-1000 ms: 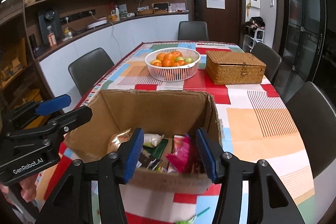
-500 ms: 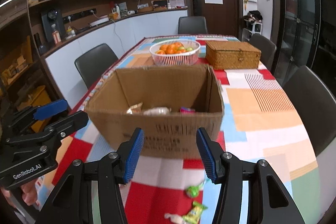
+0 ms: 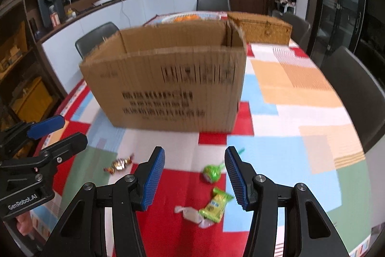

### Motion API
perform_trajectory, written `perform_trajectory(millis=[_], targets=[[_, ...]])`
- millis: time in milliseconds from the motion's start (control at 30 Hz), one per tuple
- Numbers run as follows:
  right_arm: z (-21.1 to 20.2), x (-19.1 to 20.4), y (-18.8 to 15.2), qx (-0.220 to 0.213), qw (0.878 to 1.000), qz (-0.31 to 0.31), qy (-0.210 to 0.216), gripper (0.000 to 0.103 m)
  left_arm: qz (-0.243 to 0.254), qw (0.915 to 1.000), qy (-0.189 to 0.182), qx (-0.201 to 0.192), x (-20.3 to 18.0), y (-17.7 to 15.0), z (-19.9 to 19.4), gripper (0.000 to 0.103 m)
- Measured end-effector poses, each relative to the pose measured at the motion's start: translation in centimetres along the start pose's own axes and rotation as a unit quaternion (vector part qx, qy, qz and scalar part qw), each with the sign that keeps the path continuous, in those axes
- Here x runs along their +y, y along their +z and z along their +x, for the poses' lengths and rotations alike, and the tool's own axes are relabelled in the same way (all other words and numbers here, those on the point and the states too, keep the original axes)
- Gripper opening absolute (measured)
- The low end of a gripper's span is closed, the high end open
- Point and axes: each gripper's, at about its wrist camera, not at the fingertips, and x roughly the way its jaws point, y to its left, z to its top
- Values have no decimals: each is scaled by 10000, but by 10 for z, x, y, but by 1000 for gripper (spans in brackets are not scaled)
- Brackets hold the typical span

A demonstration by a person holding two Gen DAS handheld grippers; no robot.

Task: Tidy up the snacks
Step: 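Move both open grippers back toward the remaining candies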

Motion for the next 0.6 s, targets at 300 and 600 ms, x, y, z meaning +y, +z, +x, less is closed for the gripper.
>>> perform_trajectory(millis=[300,600], targets=[[24,-7,-22,449,9989,158,0,53,-87,9988,-1,490,6,-23,30,62],[48,-15,-31,779,9963,370,-65,53,-176,9971,-12,743,9,-31,52,61]])
